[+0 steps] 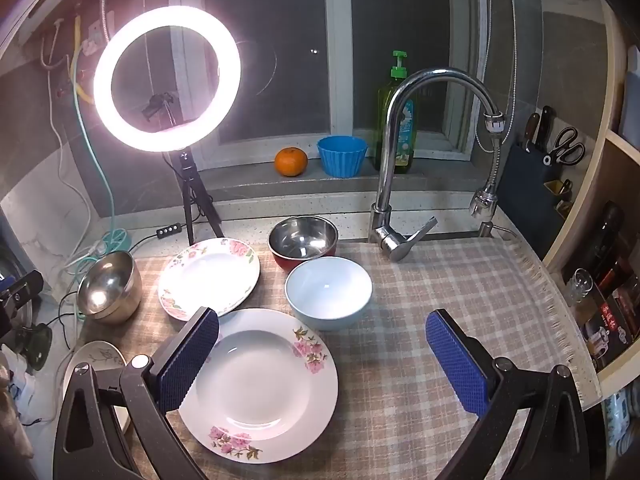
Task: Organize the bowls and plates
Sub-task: 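Move both grippers toward the pink-flowered white plate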
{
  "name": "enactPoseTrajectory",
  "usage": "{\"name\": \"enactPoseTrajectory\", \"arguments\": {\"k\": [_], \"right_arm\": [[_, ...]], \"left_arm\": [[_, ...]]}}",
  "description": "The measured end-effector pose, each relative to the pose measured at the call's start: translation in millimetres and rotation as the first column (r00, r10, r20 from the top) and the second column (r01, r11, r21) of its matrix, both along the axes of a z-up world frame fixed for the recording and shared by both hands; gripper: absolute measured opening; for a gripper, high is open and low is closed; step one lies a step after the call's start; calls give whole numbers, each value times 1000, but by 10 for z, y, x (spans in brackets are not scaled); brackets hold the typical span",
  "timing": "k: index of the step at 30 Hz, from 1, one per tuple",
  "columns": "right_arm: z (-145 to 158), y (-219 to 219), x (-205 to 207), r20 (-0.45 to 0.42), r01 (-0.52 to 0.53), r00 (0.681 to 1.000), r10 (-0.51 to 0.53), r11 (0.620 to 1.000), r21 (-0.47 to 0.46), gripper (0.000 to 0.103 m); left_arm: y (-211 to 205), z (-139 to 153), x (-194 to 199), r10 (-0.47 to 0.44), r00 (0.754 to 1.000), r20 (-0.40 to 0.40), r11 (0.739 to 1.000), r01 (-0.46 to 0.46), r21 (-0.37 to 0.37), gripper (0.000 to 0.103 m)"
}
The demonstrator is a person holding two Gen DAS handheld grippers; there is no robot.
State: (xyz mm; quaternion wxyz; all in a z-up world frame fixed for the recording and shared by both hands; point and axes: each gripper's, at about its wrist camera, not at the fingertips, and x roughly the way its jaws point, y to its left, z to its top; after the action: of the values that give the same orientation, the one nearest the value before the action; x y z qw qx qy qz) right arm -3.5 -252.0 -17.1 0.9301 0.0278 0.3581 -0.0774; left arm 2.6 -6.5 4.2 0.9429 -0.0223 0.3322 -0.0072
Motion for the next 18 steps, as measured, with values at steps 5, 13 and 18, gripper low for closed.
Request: {"name": "enactPoseTrajectory", "arguments": {"k": [5,13,18], "right_arm": [[-1,-1,1,-5,1,1000,-1,1000,-2,102],[-6,1,4,-6,1,1000,-1,1000,-2,102],[-11,2,8,-7,1,1000,-1,1000,0,102]], "left_arm": [[0,0,0,-1,1000,0,1000,1,1,85],[-10,-1,-8,-1,1000,0,1000,1,0,85],[-12,0,-11,-1,1000,1,1000,1,1,85]]}}
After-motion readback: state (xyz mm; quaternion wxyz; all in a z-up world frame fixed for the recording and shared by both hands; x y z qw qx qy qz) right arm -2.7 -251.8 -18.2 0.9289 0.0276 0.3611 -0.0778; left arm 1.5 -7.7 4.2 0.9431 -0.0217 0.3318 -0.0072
